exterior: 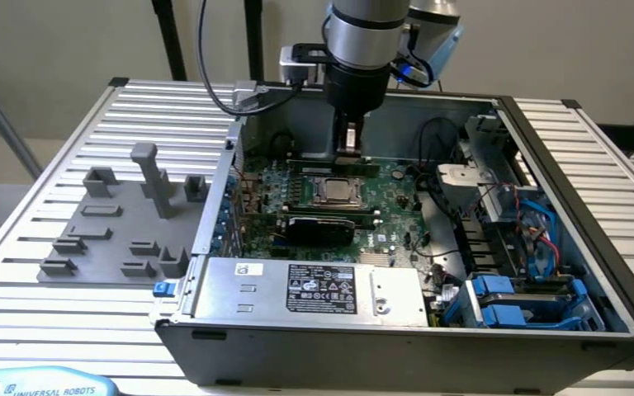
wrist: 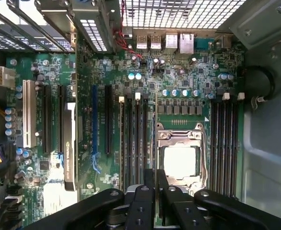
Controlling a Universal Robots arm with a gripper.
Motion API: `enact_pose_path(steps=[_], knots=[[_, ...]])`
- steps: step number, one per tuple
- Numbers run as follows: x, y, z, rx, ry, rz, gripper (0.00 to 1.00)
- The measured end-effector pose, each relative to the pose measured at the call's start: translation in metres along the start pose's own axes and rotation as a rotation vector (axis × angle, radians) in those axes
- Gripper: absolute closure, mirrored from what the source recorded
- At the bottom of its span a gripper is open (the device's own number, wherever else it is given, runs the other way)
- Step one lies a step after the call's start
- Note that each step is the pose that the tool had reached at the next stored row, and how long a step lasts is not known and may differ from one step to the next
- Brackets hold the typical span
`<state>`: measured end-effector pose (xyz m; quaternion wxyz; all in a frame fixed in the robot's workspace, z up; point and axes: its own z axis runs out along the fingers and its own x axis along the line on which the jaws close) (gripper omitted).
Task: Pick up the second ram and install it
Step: 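Insert the second ram into the second slot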
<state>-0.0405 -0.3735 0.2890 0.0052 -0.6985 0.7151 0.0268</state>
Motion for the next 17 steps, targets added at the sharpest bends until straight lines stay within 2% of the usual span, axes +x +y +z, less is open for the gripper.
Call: enact_pose_path(steps=[9, 12, 17], knots=[[0.010, -0.0009, 0.0159, 0.0053, -0.0004, 0.005, 0.87], [0.012, -0.0012, 0.0212, 0.0075, -0.0006, 0.010, 0.87], [0.012, -0.0026, 0.0303, 0.0078, -0.0006, 0.012, 0.87]])
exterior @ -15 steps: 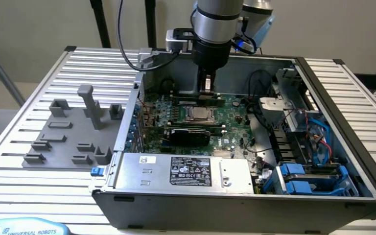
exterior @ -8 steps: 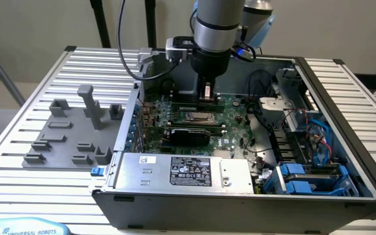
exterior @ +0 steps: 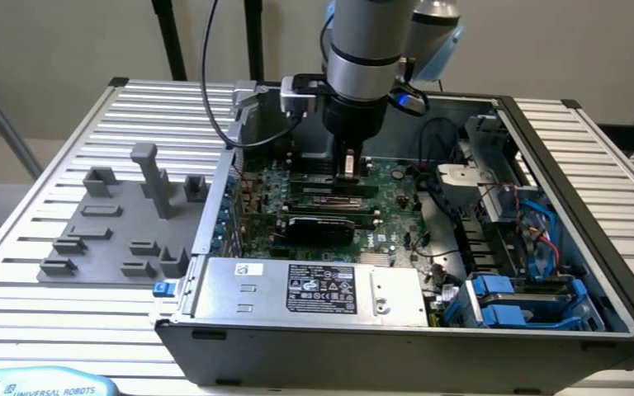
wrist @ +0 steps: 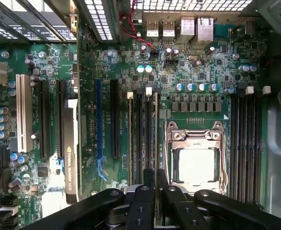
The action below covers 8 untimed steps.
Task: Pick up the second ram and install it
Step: 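Insert the second ram into the second slot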
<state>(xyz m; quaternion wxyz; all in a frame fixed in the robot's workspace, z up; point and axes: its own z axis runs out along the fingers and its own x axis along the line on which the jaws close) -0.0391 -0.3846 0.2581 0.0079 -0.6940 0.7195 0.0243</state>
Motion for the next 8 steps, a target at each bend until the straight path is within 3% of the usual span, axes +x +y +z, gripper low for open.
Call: enact_pose_path(steps=[8], knots=[[0.001, -0.0006, 0.0145, 0.0005, 0.0003, 0.007, 0.87]])
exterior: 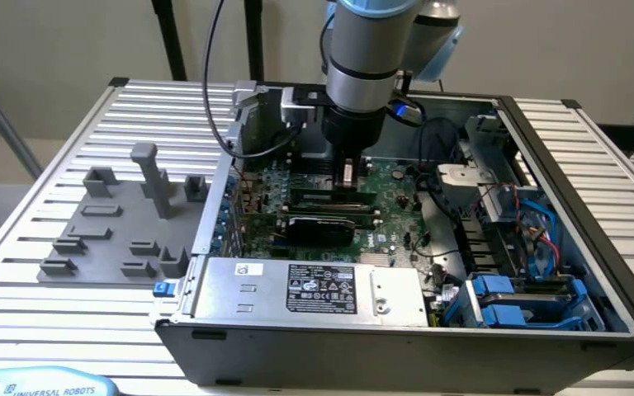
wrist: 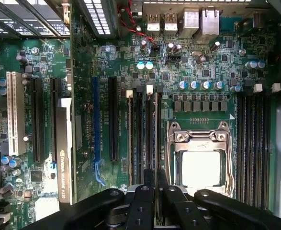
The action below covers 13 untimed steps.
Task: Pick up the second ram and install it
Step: 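Insert the second ram into the second slot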
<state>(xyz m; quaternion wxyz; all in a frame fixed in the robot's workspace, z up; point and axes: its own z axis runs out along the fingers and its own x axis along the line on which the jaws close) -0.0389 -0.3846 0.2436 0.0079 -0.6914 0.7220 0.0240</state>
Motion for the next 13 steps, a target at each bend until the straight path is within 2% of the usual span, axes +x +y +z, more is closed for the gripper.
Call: enact_pose_path(steps=[4, 9, 11, 13], knots=[[0.0003, -0.0002, 0.0069, 0.0008, 0.0027, 0.007, 0.87], [0.0003, -0.0002, 0.0078, 0.0014, 0.0050, 0.008, 0.87], [0.0004, -0.0001, 0.0089, 0.0091, 0.0047, 0.008, 0.87], [0.0004, -0.0001, 0.0103, 0.0224, 0.0046, 0.007, 0.87]])
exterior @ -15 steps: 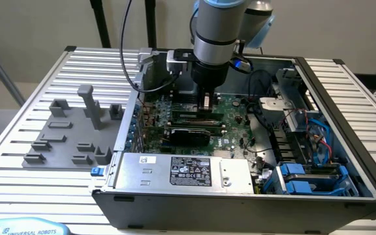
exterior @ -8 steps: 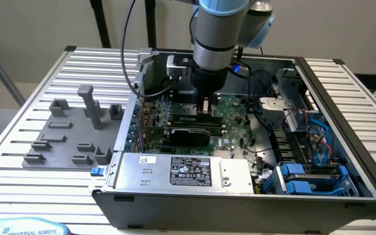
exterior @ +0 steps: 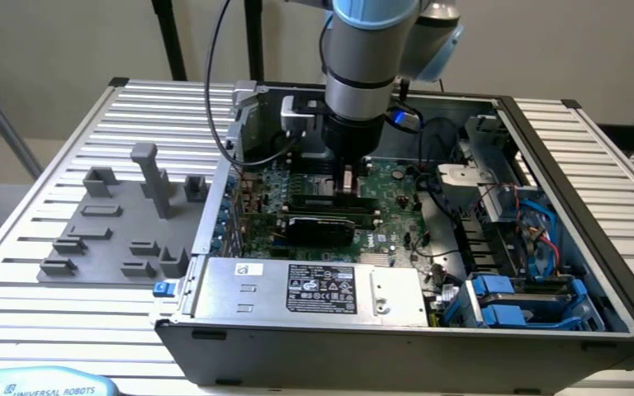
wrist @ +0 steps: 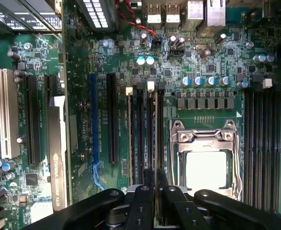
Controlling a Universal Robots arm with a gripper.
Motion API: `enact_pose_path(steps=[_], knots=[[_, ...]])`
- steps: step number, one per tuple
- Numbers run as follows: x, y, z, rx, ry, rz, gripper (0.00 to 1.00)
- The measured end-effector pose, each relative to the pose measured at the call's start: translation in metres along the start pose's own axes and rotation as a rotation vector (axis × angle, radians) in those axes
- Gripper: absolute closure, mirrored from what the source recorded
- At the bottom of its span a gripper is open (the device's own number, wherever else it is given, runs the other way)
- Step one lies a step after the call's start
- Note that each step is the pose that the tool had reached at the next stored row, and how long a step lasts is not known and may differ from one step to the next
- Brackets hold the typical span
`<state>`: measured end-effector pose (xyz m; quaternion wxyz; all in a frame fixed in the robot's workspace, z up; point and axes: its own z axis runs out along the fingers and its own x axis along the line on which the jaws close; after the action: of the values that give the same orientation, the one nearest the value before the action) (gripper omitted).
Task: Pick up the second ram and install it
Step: 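Insert the second ram into the second slot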
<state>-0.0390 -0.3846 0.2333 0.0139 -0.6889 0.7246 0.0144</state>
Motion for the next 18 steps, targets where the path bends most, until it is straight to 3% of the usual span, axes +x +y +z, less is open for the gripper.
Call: enact_pose_path(steps=[1, 7, 12, 18], knots=[[0.0001, 0.0000, 0.0003, 0.0028, 0.0003, 0.000, 0.87], [0.0000, 0.0000, 0.0008, 0.0036, 0.0017, -0.002, 0.87], [0.0001, 0.0001, 0.0015, 0.0033, 0.0128, -0.013, 0.87], [-0.0002, 0.0007, 0.0020, 0.0020, 0.0132, -0.014, 0.87]])
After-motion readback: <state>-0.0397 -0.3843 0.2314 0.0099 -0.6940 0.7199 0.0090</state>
